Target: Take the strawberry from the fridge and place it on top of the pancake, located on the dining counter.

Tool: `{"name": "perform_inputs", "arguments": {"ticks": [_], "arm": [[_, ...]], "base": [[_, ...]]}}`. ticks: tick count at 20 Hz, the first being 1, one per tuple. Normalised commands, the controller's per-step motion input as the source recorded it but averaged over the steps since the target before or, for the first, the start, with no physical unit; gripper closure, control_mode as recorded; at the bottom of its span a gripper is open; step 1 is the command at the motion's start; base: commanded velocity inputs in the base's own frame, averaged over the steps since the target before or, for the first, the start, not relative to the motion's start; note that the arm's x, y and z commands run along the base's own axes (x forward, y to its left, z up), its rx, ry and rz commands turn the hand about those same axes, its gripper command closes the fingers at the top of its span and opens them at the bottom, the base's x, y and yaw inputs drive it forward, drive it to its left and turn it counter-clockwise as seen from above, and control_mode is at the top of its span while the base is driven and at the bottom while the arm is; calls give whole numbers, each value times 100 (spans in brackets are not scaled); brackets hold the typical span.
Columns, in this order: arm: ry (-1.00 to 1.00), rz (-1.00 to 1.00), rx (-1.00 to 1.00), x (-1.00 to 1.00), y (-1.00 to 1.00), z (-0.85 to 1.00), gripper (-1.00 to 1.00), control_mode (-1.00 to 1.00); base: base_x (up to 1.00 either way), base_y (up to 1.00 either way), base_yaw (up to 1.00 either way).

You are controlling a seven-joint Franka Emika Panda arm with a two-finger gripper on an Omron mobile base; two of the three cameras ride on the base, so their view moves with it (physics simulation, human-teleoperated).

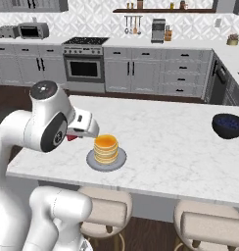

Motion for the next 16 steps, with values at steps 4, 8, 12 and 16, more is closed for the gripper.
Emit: {"name": "perform_inputs", "arguments": {"ticks": [4, 8, 12, 16], "arm": [[5, 0, 0, 64, 0, -38, 100, -100], [9, 0, 0, 73, -3, -23, 100, -100], [5, 0, 0, 67, -6, -23, 100, -100], [0, 0, 0, 49, -6, -29, 100, -100]], "base": [[0, 0, 0], [0, 0, 0], [0, 0, 0], [0, 0, 0]]}}
